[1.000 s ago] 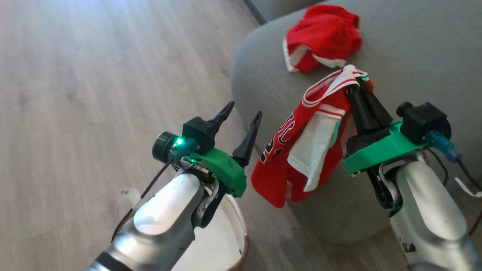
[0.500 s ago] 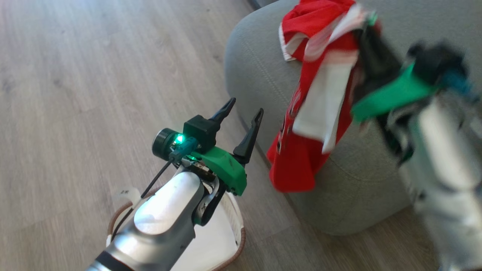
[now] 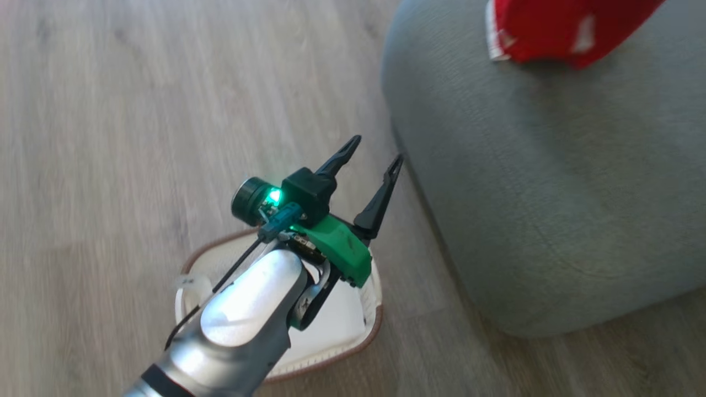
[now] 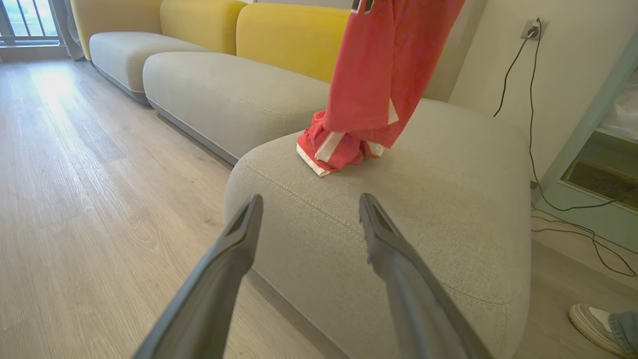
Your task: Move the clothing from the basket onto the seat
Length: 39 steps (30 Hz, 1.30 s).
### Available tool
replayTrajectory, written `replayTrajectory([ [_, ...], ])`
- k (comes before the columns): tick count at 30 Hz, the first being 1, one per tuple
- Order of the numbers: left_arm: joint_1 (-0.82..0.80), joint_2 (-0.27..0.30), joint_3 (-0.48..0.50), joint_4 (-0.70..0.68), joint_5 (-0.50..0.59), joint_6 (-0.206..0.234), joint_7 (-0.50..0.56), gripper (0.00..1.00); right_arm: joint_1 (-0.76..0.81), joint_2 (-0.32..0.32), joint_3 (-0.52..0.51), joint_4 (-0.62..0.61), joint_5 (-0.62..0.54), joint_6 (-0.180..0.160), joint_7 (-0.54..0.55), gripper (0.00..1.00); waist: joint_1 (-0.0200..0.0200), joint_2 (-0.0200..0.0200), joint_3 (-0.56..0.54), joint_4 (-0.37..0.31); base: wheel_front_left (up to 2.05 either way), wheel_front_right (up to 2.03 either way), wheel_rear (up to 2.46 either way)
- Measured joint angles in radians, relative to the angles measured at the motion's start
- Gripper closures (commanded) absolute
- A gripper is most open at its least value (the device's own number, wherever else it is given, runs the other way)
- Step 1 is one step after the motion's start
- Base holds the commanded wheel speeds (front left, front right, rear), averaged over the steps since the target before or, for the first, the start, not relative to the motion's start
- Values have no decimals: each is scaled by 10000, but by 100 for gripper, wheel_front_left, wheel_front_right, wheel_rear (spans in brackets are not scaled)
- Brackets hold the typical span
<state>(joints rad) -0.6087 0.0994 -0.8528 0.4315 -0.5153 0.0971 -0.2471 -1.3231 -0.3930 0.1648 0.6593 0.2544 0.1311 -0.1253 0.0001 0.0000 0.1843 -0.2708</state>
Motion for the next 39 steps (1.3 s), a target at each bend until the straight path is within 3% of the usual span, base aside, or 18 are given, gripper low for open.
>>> replayTrajectory([
  [8, -660, 96, -146, -637, 263, -50, 132, 0, -2415, -1202, -146, 1956, -895, 0, -370, 100, 1, 0, 1136, 907, 0, 0, 0],
  [12, -1064, 117, -222, -1016, 493, -52, 186, 0, -2517, -1509, -1009, 3177, -1340, 0, -838, 100, 2, -1, 1886, 1426, 0, 0, 0],
  [19, -1512, 128, -418, -1390, 740, 12, 380, 0, -2090, -1760, -2811, 4205, -2577, 0, -1229, 100, 1, 0, 2823, 1922, 0, 0, 0],
  [29, -1763, 395, -537, -1712, 974, 90, 800, 0, -664, -1425, -4184, 5530, -3521, 0, -1225, 100, 1, 0, 3703, 2011, 0, 0, 0],
  [39, -1854, 600, -667, -1954, 974, 176, 1007, 0, -49, -890, -4341, 6318, -3883, 0, -249, 100, -1, 0, 3947, 1761, 0, 0, 0],
])
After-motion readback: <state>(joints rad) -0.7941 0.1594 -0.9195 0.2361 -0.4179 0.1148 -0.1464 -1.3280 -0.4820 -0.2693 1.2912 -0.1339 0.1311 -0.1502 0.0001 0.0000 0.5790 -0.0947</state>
